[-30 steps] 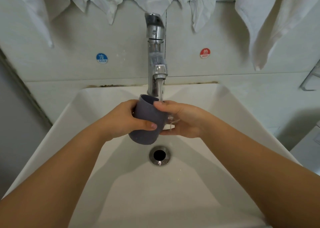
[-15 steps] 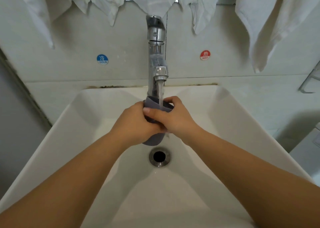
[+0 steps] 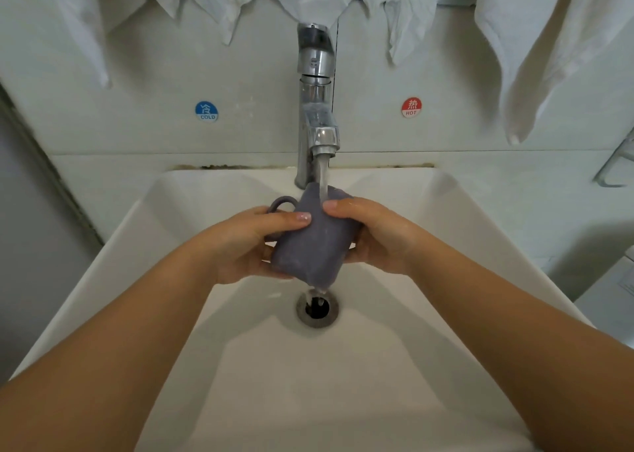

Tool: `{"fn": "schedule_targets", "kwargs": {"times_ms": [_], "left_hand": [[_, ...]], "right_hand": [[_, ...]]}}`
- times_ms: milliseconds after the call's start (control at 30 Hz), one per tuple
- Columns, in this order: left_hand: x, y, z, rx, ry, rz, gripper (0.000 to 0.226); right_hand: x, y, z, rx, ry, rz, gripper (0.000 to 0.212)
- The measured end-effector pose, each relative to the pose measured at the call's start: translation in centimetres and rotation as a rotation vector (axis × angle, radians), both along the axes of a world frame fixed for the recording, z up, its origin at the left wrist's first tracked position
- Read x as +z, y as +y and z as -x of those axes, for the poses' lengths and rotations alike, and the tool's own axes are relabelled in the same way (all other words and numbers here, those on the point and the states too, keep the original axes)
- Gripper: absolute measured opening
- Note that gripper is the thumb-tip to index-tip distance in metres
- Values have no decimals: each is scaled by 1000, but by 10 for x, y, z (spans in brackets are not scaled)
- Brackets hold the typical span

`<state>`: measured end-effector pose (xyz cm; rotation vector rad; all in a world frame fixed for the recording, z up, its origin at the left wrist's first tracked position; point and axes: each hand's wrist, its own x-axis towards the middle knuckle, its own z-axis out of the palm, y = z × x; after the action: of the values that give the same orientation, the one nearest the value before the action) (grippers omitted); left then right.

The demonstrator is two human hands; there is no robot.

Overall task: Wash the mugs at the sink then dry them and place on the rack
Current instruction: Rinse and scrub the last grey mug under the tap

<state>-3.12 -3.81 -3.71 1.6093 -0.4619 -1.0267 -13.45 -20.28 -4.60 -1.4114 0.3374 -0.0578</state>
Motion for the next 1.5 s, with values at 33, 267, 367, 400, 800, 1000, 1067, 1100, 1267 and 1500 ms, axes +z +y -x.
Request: {"fn": "schedule_targets", "kwargs": {"times_ms": [33, 267, 367, 400, 800, 1000, 1067, 1100, 1267, 1500], "left_hand": [[-2, -1, 0, 17, 13, 24, 60], [-2, 3, -8, 16, 8, 6, 47], [0, 8, -9, -67, 100, -22, 56], [0, 7, -7, -72, 105, -22, 55], [3, 0, -2, 204, 168, -11, 60], [-1, -7, 1, 345, 54, -32, 63], [-2, -10, 2, 370, -5, -52, 65], [-2, -11, 4, 388, -26, -57, 64], [-4, -19, 18, 444, -45, -96, 66], [-4, -24, 30, 431, 120, 37, 53]], "right_hand": [[0, 0, 0, -29, 0, -8, 45], [-1, 24, -8, -211, 56, 45, 49], [9, 27, -2, -114, 65, 81, 38], [11, 28, -1, -96, 77, 126, 39], [-8, 41, 1, -147, -74, 629, 41], [-18, 52, -13, -330, -66, 385, 27], [-17, 50, -19, -414, 23, 253, 21], [-14, 49, -19, -438, 45, 196, 23], [-13, 49, -13, -336, 36, 1168, 16], [-8, 56, -14, -351, -191, 1575, 44]]}}
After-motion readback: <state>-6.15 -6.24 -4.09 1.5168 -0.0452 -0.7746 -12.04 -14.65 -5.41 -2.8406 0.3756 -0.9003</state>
